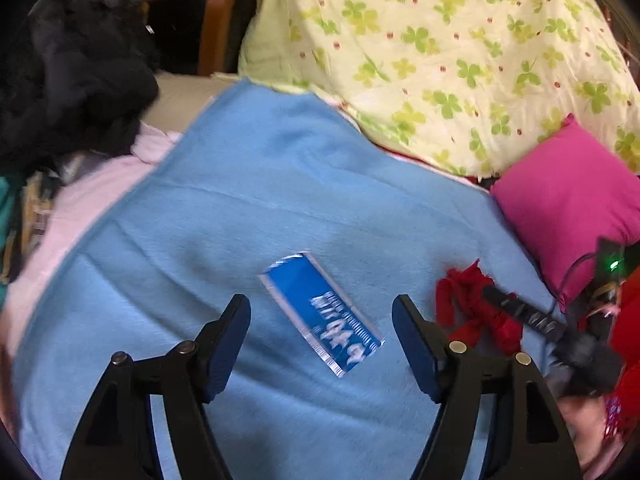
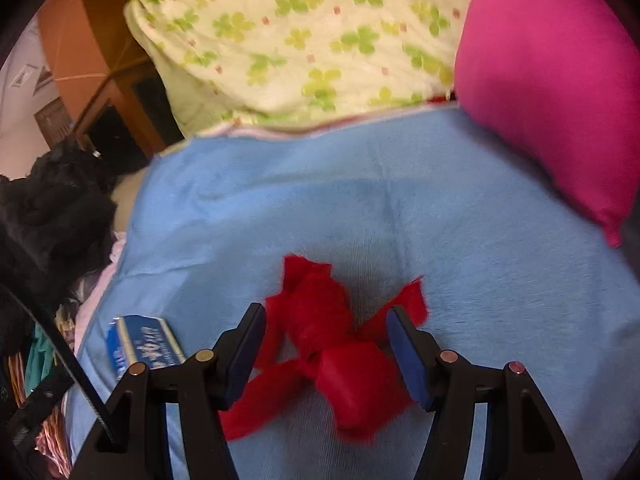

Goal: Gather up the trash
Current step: 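Grasp the red ribbon with right tool while left grasps the blue toothpaste box, then lift and carry ribbon and toothpaste box toward the red basket with both tools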

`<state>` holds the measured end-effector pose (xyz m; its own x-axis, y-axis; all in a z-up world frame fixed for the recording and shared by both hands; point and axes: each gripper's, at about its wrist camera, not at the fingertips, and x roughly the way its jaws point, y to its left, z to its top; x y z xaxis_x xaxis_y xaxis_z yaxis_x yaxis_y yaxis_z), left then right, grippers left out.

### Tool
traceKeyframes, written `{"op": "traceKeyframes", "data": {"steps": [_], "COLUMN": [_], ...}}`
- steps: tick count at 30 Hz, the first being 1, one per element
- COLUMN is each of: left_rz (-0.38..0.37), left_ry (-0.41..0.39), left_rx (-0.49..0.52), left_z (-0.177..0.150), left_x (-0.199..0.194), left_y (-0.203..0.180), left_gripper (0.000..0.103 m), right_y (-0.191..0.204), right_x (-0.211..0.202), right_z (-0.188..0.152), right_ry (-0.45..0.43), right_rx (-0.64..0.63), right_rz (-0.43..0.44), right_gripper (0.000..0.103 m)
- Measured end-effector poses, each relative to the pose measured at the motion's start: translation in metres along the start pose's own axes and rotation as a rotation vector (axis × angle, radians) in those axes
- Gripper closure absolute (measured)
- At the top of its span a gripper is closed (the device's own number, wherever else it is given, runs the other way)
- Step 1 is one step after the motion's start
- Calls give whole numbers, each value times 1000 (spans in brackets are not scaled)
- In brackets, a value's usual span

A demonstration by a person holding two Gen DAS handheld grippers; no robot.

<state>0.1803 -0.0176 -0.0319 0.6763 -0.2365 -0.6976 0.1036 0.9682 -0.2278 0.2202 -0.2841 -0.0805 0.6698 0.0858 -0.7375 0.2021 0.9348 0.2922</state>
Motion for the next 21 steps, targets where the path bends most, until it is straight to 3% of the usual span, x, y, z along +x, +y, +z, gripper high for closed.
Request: {"op": "traceKeyframes", "data": {"steps": [1,3,4,8,10,11,13,18,21], "left_rz": [16,27,24,-59,-118,-138,-179,-144,-108], "left_ry": [21,83,111,161,184,198,208,174,154], "left_rx": [-13,-61,-100,-205,-265,-289,-329,-299,-212], "left_z": [1,0,-1,-8,-14,-17,-21,-20,-19], "left_x": [11,32,40,57,63,66,69,46,19], "left_y": [-1,3,8,18,23,25,29,23,9], "left_gripper": [29,29,29,30,40,57,62,65,65], "right_y": [-1,1,1,-5,-7,-9,-10,-10,-11], "right_x": [9,9,8,-3,-14,-22,-38,-99,-138], "right_z": [-3,-8,-8,-17,-26,-33,-44,-70,-87], "right_ry": [31,-5,-1,-16,-29,-39,-51,-90,-121], "right_rx": [-3,-26,-22,24,33,41,47,26,23], "right_rz": [-10,-8,9,35,50,61,78,124,155], "right_gripper": [48,51,64,68,68,68,68,68,68]}}
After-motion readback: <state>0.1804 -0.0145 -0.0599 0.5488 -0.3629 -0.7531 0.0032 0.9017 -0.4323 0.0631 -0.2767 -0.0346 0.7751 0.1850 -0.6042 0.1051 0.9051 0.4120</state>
